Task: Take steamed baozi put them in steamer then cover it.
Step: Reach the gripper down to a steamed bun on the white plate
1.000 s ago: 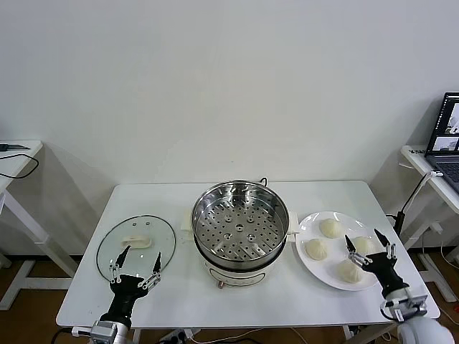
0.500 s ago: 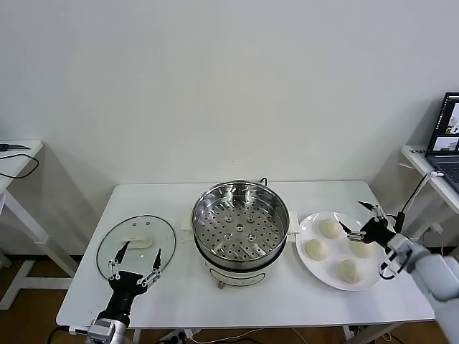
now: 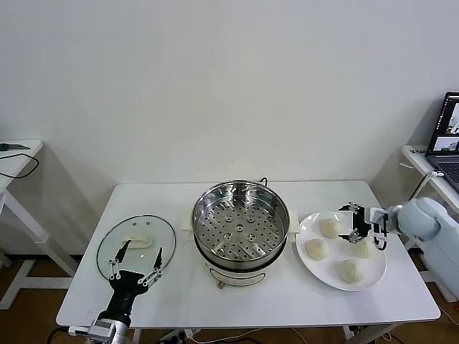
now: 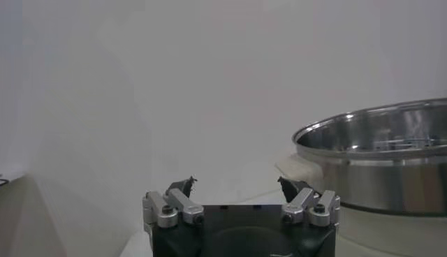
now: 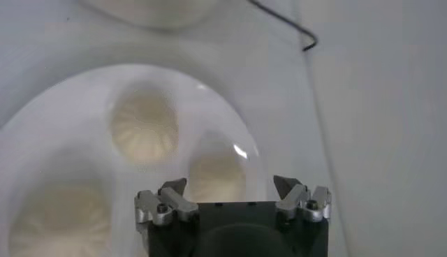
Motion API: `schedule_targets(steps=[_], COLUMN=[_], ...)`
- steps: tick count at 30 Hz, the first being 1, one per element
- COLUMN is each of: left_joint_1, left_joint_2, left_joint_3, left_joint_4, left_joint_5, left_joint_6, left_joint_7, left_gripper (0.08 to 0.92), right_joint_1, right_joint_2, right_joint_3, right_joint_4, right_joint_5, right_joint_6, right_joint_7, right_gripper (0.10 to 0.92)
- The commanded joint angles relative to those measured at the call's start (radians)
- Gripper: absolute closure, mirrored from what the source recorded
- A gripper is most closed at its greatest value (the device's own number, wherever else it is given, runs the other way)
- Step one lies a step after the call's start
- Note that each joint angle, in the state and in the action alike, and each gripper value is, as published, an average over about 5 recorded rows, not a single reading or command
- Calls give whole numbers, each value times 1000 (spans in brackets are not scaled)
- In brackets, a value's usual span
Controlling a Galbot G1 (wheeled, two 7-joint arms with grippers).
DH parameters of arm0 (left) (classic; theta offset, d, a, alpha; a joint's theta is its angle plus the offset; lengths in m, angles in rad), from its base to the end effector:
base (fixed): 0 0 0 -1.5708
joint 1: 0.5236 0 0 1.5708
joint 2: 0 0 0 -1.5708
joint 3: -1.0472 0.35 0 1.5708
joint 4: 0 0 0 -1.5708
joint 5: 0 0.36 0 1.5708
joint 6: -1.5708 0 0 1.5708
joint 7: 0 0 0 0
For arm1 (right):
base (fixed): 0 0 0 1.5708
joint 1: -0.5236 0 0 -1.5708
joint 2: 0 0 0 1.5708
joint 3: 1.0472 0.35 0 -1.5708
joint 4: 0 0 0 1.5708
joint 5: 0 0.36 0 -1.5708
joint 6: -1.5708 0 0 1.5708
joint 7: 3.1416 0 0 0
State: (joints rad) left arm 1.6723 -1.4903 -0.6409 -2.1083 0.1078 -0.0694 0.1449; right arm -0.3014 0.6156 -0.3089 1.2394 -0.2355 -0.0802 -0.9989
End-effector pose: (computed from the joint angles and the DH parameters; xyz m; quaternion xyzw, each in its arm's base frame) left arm 0.1541 0.0494 -0.3113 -0.0514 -0.9914 -0.1192 0.0170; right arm 0.4908 -0.2360 -0.1937 0.4249 -0.6368 0.5475 0.3379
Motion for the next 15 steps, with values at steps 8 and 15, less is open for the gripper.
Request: schedule_targets(steps=[8,15], left_joint_1=[8,10], left_joint_2=[-6,-8], left_joint_3=[-8,-7], left_joint_4=[-10,-4], left_joint_5=[2,6], left_joint_6=[0,-1], left_joint_7=[-2,-2], left_gripper=[177,177], right_joint_1=[292,262], right_joint_2=[141,208], right_joint_3=[-301,-274], right_joint_4=[-237,-300], right_joint_5=[-99,-145], right_joint_6=[-9,5], right_joint_7=[-159,-140], right_gripper=[203,203])
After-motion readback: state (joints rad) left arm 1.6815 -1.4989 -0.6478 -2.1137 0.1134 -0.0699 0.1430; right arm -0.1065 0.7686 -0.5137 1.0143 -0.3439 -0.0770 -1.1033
